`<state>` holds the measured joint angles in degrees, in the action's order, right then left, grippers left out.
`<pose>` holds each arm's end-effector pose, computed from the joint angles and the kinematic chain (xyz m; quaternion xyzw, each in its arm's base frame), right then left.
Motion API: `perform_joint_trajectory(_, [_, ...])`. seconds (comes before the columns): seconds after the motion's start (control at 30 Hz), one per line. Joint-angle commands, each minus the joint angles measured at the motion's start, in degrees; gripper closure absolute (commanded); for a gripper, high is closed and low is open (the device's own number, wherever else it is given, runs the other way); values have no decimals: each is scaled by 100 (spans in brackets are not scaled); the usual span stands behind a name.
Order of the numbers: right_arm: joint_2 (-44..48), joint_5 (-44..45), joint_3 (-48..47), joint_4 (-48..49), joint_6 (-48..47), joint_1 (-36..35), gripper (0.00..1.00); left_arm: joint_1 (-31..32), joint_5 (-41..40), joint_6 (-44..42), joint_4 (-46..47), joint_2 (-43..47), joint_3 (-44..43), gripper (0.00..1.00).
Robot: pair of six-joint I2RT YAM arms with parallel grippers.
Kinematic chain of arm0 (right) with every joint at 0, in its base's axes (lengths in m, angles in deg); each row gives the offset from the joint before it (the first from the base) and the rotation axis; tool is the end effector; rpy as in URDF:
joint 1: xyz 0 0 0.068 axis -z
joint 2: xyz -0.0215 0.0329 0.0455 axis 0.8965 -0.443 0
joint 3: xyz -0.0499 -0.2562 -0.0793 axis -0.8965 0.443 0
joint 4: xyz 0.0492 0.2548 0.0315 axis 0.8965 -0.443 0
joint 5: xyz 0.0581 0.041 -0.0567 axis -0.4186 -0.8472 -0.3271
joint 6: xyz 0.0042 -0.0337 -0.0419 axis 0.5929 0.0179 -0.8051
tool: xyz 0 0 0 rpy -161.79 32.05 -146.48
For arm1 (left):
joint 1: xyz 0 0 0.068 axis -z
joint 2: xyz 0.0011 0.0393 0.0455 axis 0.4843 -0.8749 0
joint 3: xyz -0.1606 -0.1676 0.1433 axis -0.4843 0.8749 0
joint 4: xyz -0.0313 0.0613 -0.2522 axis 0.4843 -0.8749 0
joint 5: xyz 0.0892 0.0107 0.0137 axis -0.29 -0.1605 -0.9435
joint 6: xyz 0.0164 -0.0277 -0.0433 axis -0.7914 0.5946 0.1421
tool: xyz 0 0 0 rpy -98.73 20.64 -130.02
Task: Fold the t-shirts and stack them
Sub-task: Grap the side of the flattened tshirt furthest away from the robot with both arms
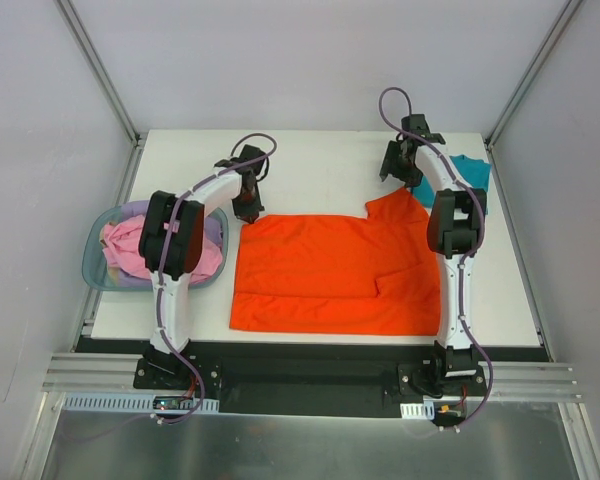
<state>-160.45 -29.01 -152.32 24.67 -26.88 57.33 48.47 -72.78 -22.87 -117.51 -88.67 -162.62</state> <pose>0.5436 0.0590 0.1792 -0.0201 0.9516 0.0041 0.3066 0.4266 -0.1458 0.1737 -0.0940 0.9653 -0.0322 0.2415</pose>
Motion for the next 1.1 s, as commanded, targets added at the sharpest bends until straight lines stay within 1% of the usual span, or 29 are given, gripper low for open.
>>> perform_joint_trajectory(0.0, [102,76,134,-24,319,-40,35,9,78,-107,5,431,95,100])
perform_joint_trajectory(0.07, [261,217,442,-16,258,-31,35,9,61,-89,23,492,139,100])
perform_joint_trajectory(0.17, [542,464,749,-24,170,-31,32,9,60,-72,58,554,192,100])
perform_joint_trajectory(0.2, [578,351,777,-16,83,-22,32,1,78,-72,67,554,200,100])
perform_joint_trajectory(0.27, [639,463,786,-112,64,-66,32,9,87,-72,75,580,218,100])
perform_joint_trajectory(0.33, [692,543,829,-156,38,-75,35,1,87,-63,76,633,244,100])
perform_joint_trajectory(0.4, [710,525,882,-165,47,-75,41,9,61,-63,119,668,297,100])
perform_joint_trajectory(0.43, [701,508,891,-148,38,-66,46,9,60,-63,128,668,306,100])
perform_joint_trajectory(0.47, [692,464,891,-139,38,-75,56,9,69,-54,146,677,323,100])
perform_joint_trajectory(0.53, [683,481,847,-130,47,-75,71,9,130,-54,163,668,306,100])
perform_joint_trajectory(0.57, [701,568,830,-121,55,-75,82,9,148,-45,172,686,289,100])
perform_joint_trajectory(0.67, [919,578,838,-86,20,-83,99,9,140,-28,198,782,315,100])
perform_joint_trajectory(0.73, [1113,499,1066,98,-23,-84,99,9,157,-19,225,870,332,100])
perform_joint_trajectory(0.8, [1526,534,1303,334,-102,-119,99,9,210,-1,242,975,376,100])
perform_joint_trajectory(0.87, [1851,369,1768,485,-251,-136,99,18,288,42,295,1072,498,100])
perform_joint_trajectory(0.9, [2166,280,1935,633,-278,-145,99,18,306,60,321,1186,552,100])
perform_joint_trajectory(0.93, [2317,236,2320,713,-278,-154,99,27,315,69,383,1248,613,100])
perform_joint_trajectory(1.0, [2685,43,2665,871,-278,-145,99,53,333,95,427,1423,806,100])
perform_joint_trajectory(1.07, [2897,-54,3078,872,-278,-163,99,79,368,139,488,1616,1017,100])
